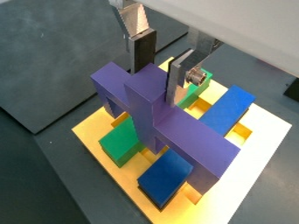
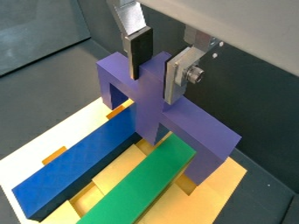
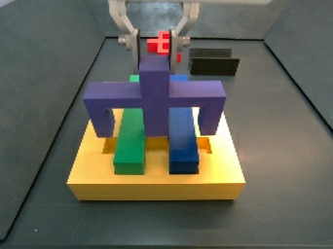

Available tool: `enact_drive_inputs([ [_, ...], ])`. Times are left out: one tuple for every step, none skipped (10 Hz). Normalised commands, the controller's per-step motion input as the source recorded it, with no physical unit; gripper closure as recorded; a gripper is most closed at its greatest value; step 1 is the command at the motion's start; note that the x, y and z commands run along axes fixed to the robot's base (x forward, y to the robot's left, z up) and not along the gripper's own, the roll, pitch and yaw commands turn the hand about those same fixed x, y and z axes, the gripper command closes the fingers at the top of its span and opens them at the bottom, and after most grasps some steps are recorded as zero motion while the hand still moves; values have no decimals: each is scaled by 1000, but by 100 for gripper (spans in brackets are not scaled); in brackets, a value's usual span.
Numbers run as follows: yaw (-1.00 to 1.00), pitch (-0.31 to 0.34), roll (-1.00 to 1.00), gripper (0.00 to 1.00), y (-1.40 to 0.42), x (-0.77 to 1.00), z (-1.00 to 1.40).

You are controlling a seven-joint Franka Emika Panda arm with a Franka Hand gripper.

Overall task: Pick up the purple object. Move up. Move to above the board. Insert the purple object.
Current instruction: Insert the purple object.

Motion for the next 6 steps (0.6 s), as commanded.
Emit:
enact_drive_inputs([
  [0,-29,-41,100,0,0,-143],
  [0,-24,-31,100,0,20,-140],
  [0,-51,-20,100,0,0,-197],
  [0,-43,-26,100,0,0,-186],
  [0,-53,-44,100,0,0,-186],
  [0,-56,-41,100,0,9,-214],
])
